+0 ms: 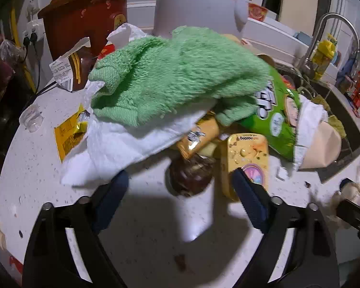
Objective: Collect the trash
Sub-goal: 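Grasp the garlic bulb and peels with the right tool while the left tool reaches toward the counter, then grasp the dark brown round ball with the left tool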
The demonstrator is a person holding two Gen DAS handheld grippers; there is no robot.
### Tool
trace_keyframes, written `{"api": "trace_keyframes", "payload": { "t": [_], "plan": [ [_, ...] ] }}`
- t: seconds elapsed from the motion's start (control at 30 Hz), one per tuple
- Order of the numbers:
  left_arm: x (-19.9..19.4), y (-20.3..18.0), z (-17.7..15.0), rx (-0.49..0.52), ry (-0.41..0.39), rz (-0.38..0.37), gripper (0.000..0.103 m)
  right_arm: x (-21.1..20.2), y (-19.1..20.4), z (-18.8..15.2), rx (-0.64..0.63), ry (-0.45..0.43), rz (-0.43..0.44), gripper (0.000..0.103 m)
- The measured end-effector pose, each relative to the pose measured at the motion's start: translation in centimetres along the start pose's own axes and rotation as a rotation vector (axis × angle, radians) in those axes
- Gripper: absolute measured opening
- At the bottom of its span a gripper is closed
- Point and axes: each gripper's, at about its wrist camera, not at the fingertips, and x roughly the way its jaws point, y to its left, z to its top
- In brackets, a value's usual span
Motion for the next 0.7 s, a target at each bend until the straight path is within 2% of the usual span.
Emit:
{"api": "trace_keyframes", "payload": {
  "t": [0.07,0.1,0.13,0.17,0.27,0.33,0.5,0.53,0.57,0.7],
  "plan": [
    [0.0,0.4,0.2,-0.009,-0.011,-0.028,0.067,0.1,-0.1,0.0,0.005,0.001,0.009,0.044],
    [0.0,0.4,0.2,0.000,-0.014,-0.023,0.053,0.2,-0.2,0.1,0.006,0.002,0.012,0.044],
    [0.2,0.5,0.3,0.012,-0.003,-0.041,0.043,0.3,-0.2,0.1,0.007,0.003,0.014,0.044],
    [0.3,0.5,0.4,0.006,0.003,-0.064,0.041,0.3,-0.2,0.2,0.012,0.003,0.019,0.044],
    [0.4,1.0,-0.2,-0.003,0.035,-0.100,0.042,0.3,-0.2,0.5,0.013,-0.001,0.026,0.044],
    [0.5,1.0,-0.6,0.014,0.035,-0.081,0.048,0.4,-0.2,0.7,0.010,0.001,0.029,0.044],
    [0.6,0.1,-0.3,0.053,0.021,-0.030,0.049,0.8,-0.2,0.9,0.008,0.007,0.025,0.044],
    [0.8,-0.1,-0.1,0.060,0.018,-0.031,0.046,0.9,-0.1,0.9,0.008,0.009,0.024,0.044],
    [0.9,-0.2,0.1,0.060,0.016,-0.038,0.039,0.9,-0.1,0.9,0.008,0.009,0.024,0.044],
    [0.7,0.7,0.1,-0.004,0.027,-0.105,0.039,0.8,0.1,1.1,0.007,-0.005,0.030,0.044]
  ]
}}
